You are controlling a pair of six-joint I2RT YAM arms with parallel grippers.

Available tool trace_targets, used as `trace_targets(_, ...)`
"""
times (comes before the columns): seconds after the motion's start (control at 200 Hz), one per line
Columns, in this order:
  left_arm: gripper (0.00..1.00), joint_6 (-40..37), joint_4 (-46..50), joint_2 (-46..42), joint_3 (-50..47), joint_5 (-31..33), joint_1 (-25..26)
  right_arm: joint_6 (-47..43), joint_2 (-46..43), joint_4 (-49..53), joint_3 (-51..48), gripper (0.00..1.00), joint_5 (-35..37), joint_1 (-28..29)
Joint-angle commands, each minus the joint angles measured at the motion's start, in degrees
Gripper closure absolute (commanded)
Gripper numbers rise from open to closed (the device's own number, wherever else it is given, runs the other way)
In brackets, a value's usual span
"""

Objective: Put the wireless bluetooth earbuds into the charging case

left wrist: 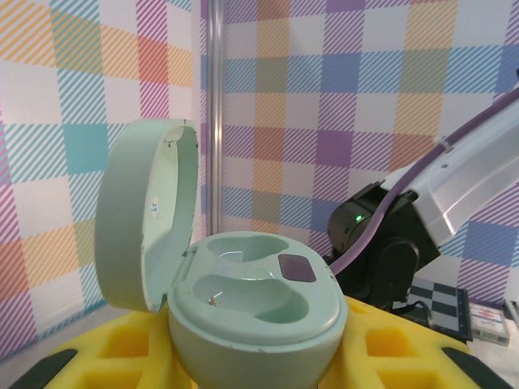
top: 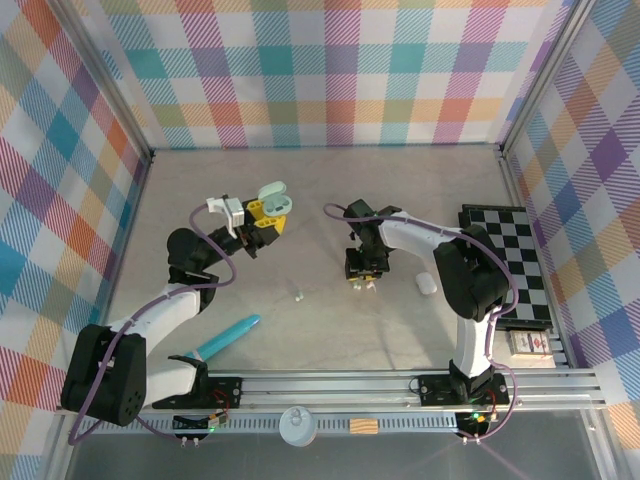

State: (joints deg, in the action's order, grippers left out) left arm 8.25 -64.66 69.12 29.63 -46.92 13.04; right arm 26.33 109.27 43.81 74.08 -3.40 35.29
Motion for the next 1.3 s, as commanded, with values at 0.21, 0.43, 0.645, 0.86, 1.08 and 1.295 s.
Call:
trace_targets(0.21, 0.68, -1.6, 0.1, -1.6, 0.5, -0.6, -2.9, 3.6, 0.3, 4.1, 3.3, 0.67, 5.8, 4.5)
trace_targets(0.43, 0.68, -1.8, 0.5, -2.2, 0.4, -0.8, -3.5, 4.4, 1.5, 4.3, 3.5, 0.71, 6.1, 5.1)
trace_targets(0.645, 0.68, -1.7, 1.2, -3.4, 0.1, -1.0, -3.5, 4.4, 2.7, 4.2, 4.2, 0.73, 6.3, 5.1)
trace_targets(0.86, 0.68, -1.9, 1.9, -4.1, 0.3, -1.1, -3.5, 4.1, 3.4, 4.3, 4.8, 0.76, 6.1, 5.1)
trace_targets(1.08, 0.68, -1.8, 1.8, -3.9, 0.3, -1.2, -3.5, 3.6, 3.5, 4.6, 4.6, 0.79, 6.0, 5.1)
trace_targets(1.295, 0.68, -1.9, 1.9, -4.2, 0.1, -1.2, -3.5, 2.6, 3.1, 4.9, 4.0, 0.77, 5.1, 5.1)
